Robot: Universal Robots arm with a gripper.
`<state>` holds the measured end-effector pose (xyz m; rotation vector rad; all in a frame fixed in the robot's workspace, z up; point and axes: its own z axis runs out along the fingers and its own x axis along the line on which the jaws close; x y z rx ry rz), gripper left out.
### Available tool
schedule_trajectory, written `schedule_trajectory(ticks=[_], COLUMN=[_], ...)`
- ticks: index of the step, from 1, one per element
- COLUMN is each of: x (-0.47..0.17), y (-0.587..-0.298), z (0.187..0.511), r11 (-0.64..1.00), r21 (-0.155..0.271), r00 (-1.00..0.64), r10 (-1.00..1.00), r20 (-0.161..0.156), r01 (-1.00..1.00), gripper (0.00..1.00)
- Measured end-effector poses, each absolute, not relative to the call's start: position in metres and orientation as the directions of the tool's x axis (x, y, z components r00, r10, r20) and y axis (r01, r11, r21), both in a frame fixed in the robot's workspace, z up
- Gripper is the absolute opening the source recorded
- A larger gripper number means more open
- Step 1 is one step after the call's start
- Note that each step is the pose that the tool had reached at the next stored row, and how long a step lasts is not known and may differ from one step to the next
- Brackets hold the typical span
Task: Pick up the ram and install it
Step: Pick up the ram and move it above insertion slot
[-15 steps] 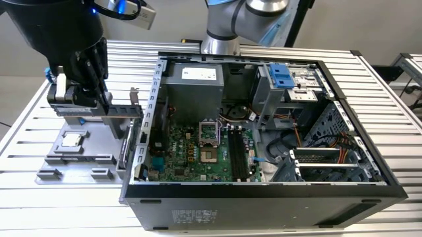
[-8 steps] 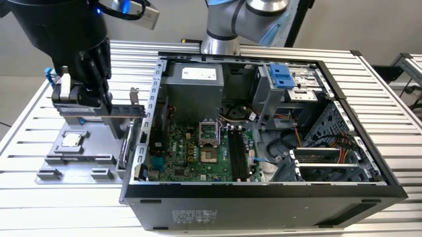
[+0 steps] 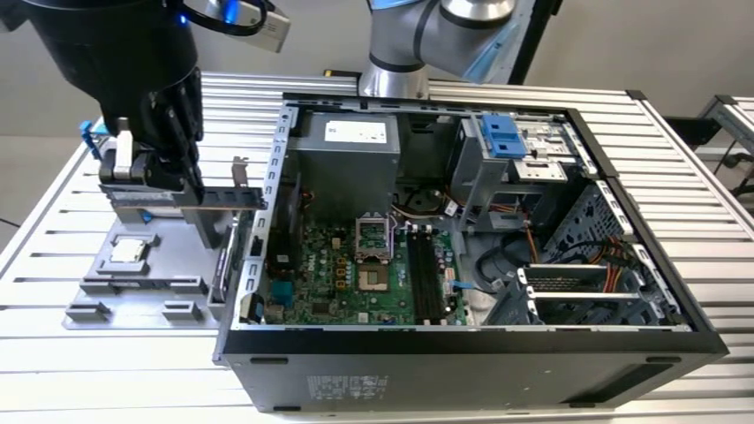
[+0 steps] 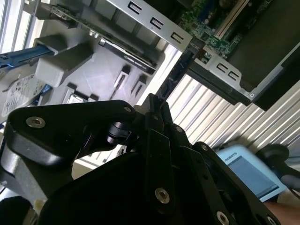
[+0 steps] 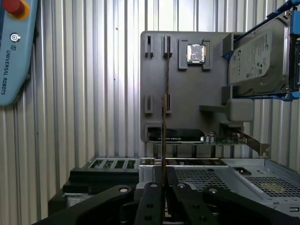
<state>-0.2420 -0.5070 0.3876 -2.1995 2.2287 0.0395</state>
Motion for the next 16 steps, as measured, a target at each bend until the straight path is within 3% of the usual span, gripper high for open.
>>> schedule_trajectory(ticks=[16], x=[-0.2379], y=[-0.5062], z=[0.3875], r11=[0.013], r21=[0.011], r00=[-0.013], r10=[-1.0], r20=[-0.025], r01=[-1.0], gripper=[0.0])
